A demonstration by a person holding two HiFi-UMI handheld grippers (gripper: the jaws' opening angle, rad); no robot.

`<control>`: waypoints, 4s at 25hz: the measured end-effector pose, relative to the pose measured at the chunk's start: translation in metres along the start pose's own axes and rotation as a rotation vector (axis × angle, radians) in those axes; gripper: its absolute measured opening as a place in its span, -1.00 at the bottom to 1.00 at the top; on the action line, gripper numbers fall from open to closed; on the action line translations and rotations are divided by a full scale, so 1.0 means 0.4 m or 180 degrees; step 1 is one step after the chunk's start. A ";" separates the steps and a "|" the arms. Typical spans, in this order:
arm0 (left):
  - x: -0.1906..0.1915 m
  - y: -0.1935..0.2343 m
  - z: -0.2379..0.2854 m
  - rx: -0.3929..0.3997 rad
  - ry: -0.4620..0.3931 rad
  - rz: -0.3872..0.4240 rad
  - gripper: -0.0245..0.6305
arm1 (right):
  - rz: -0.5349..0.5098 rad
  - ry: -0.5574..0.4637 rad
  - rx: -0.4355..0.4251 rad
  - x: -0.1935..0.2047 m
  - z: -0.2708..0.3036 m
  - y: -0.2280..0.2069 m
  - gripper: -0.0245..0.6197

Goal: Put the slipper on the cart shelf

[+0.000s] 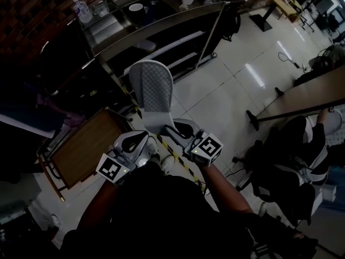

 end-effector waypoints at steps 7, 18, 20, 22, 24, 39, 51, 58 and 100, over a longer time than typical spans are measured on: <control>0.002 0.085 0.053 0.0056 -0.0075 0.0050 -0.93 | 0.0316 0.0373 -0.0171 0.051 0.075 -0.072 -0.72; 0.007 0.277 0.065 0.0008 -0.0139 -0.0117 -0.93 | 0.0654 0.0849 -0.0338 0.115 0.239 -0.145 -0.73; 0.012 0.310 0.062 0.0021 -0.0153 -0.0121 -0.93 | 0.0764 0.0914 -0.0350 0.132 0.266 -0.156 -0.72; 0.019 0.337 0.058 0.0029 -0.0168 -0.0132 -0.93 | 0.0855 0.0978 -0.0344 0.150 0.288 -0.165 -0.73; 0.027 0.359 0.056 0.0030 -0.0173 -0.0164 -0.93 | 0.0921 0.1034 -0.0342 0.163 0.305 -0.176 -0.72; 0.028 0.420 0.086 -0.0269 -0.0205 -0.0090 -0.93 | 0.1656 0.1484 -0.0537 0.271 0.360 -0.293 -0.72; 0.021 0.481 0.149 -0.0584 -0.0094 0.0000 -0.93 | 0.1975 0.1714 -0.0678 0.304 0.464 -0.455 -0.72; 0.024 0.513 0.183 -0.0705 -0.0064 -0.0008 -0.93 | 0.1879 0.1768 -0.0643 0.302 0.550 -0.546 -0.72; 0.103 0.725 0.270 -0.1510 -0.0045 -0.0257 -0.93 | 0.0530 0.0762 -0.0281 0.193 1.027 -0.785 -0.72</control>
Point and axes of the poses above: the fingertips, and each gripper's own axes: z forward along the fingers, y to its left, x out of its underside, the point moved 4 cm from there along -z, backward along the fingers, and after that the axes turned 1 degree about x, right-handed, at the moved point
